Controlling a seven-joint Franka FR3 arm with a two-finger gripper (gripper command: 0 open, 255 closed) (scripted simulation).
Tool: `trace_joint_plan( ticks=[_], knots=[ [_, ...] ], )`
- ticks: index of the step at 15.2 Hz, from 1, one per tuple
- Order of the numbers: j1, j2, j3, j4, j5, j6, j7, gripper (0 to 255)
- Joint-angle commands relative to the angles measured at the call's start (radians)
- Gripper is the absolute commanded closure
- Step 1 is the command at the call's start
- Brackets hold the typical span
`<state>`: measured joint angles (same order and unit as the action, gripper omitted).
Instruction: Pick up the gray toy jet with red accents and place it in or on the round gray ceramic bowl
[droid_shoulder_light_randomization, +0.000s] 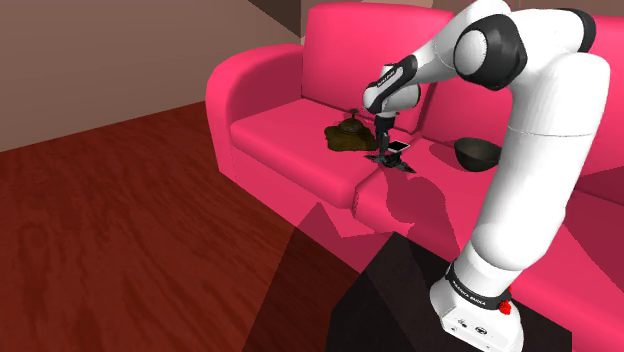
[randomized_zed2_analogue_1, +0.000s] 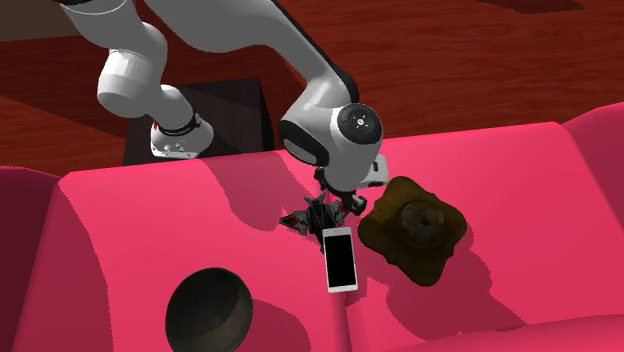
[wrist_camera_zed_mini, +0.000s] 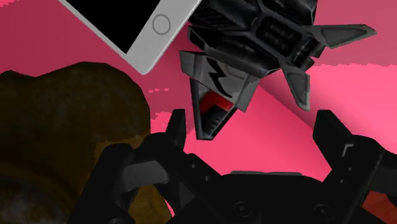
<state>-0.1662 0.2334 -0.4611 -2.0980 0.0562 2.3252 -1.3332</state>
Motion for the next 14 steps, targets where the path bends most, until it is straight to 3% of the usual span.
trace_joint_plan(
  ticks=[1,3,10,14],
  knots=[
    [-0.002,-0.102,0.003,-0.096,-0.083,0.023,-0.192,0],
    [-0.010,-0.171,0.002,-0.155,-0.135,0.035,-0.331,0],
    [-0.020,-0.096,0.005,-0.177,-0.091,0.126,-0.363,0],
    [-0.022,-0.090,0.007,-0.178,-0.087,0.133,-0.365,0]
  ],
)
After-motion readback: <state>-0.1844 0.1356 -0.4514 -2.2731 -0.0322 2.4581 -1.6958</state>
